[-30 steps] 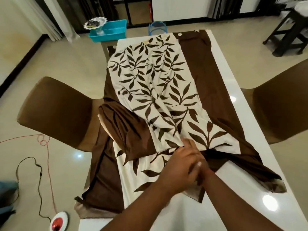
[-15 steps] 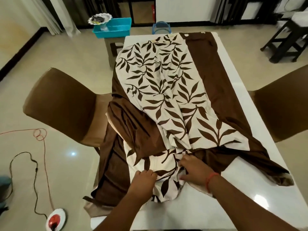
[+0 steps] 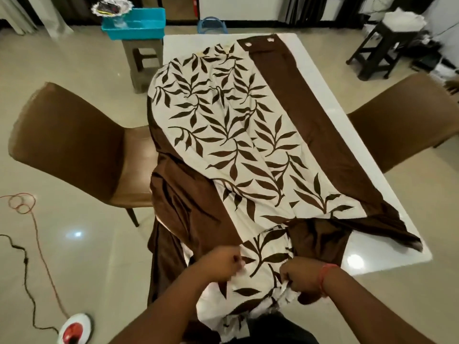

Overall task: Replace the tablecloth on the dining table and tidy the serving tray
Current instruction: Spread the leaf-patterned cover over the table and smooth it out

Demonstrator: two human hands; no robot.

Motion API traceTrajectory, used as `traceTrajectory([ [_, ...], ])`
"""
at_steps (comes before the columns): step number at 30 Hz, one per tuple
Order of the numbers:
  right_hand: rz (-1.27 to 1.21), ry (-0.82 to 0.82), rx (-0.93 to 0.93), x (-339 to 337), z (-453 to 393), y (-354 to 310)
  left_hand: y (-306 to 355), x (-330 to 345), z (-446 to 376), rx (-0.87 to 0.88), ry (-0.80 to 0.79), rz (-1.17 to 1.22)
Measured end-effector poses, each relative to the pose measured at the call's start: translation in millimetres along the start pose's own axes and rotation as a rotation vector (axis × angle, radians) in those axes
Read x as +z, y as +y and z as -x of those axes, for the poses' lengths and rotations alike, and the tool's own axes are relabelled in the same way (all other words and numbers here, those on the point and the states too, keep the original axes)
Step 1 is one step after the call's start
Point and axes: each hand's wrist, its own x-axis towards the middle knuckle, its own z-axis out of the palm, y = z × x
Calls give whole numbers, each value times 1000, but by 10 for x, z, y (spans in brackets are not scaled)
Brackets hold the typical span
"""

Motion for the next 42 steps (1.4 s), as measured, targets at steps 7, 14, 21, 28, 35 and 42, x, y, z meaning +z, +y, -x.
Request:
traceTrajectory([
  [7, -155, 102, 89, 467, 403, 15, -32, 170, -179, 116, 619, -394],
  [14, -232, 108, 102, 825, 800, 100, 114, 52, -241, -35, 792, -403],
  [21, -454, -67, -142, 1126, 1062, -196, 363, 115, -300, -145, 863, -351],
  [28, -673, -88, -443, 1408, 1336, 97, 731, 764, -289, -186, 870, -405],
  [35, -563, 636, 63, 1343, 1119, 1082, 903, 1634, -266, -86, 711, -632],
  [42, -163, 698, 331, 1037, 892, 1883, 945, 1759, -284, -96, 652, -560],
])
